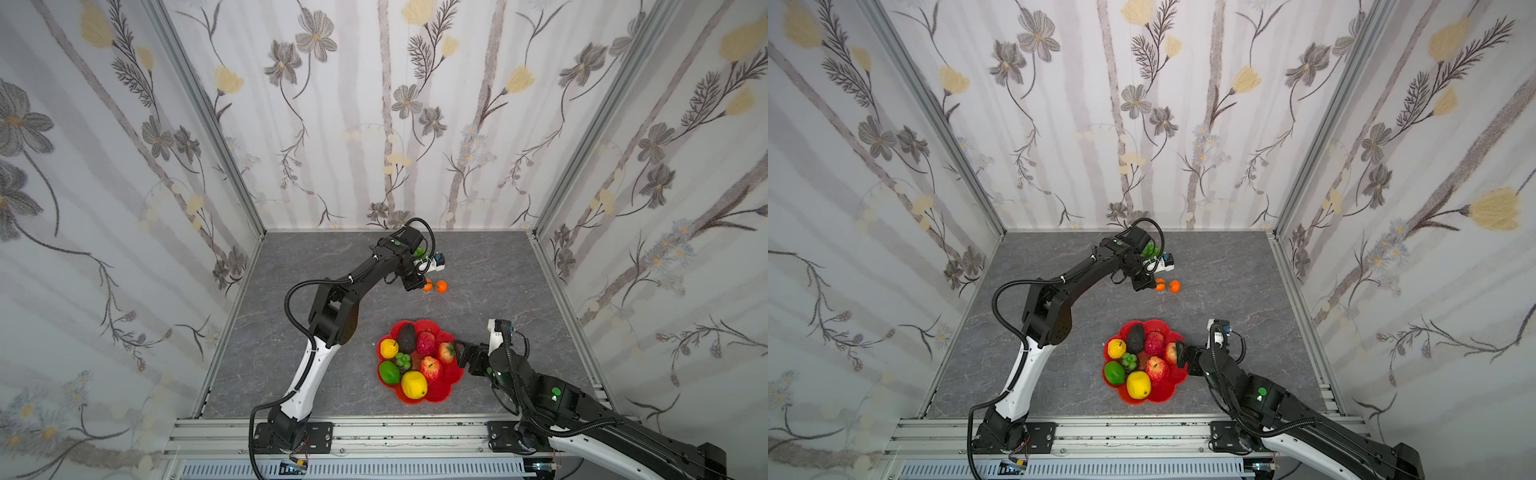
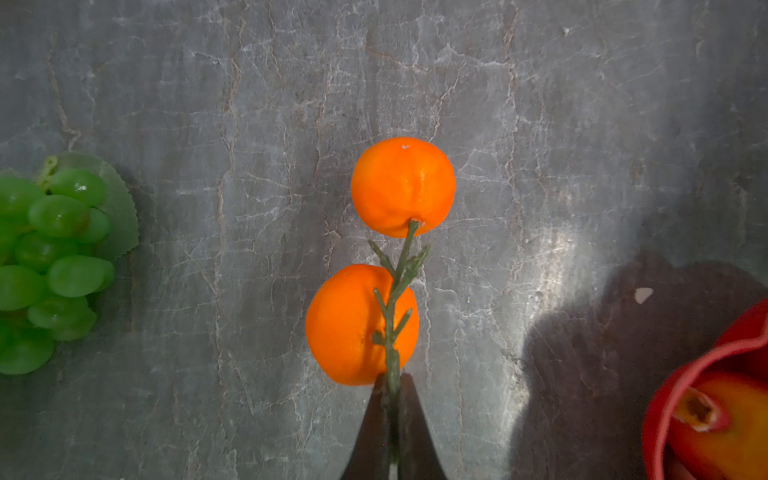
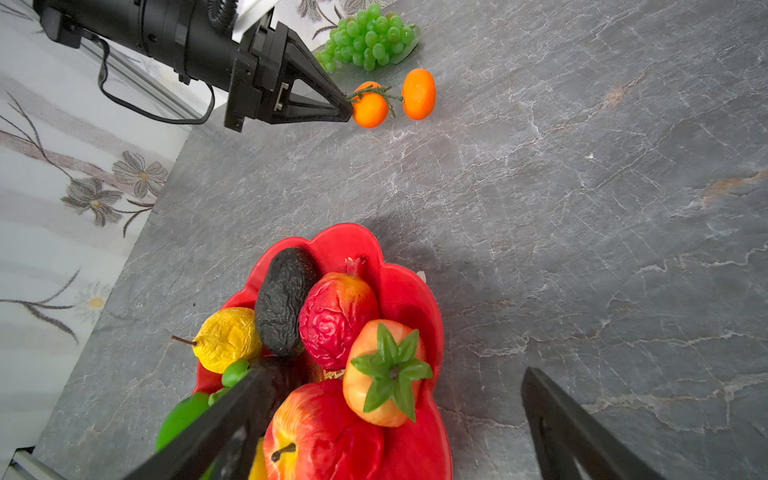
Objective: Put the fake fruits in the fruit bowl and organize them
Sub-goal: 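Close the left gripper on the tangerines' stem and lift, then carry the tangerines over the bowl with the left gripper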
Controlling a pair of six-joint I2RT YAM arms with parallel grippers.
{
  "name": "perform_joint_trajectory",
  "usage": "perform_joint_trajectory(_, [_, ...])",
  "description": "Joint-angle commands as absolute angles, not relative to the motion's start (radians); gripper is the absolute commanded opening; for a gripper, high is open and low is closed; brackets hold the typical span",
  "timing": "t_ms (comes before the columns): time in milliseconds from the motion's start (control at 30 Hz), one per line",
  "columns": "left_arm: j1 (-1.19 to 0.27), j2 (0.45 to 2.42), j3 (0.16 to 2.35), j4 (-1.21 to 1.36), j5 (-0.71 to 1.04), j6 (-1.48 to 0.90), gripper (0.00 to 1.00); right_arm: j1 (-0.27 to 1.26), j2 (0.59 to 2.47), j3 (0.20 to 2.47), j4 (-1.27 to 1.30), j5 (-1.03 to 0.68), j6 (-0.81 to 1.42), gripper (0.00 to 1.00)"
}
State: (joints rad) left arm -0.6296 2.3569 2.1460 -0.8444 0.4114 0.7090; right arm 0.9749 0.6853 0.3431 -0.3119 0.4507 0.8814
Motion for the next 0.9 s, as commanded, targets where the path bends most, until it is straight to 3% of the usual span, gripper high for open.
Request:
perform_joint_trajectory(0, [-0.639,2.266,2.051,-0.736,0.431,0.645,0.02,0.973,0.671,0.340,-0.298,0.457,0.903,0.96])
perform_joint_trajectory(300, [-0.681,1.942,1.737,-0.655,0.425,0.409,0.02,0.966,0.601,0.321,-0.309,0.454,0.914,0.97])
perform_joint_trajectory(867, [-0.903,1.424,1.244,-0.586,0.172,-0.078,0.02,0.966,0.510,0.292,-0.313,0.434,0.918,0.97])
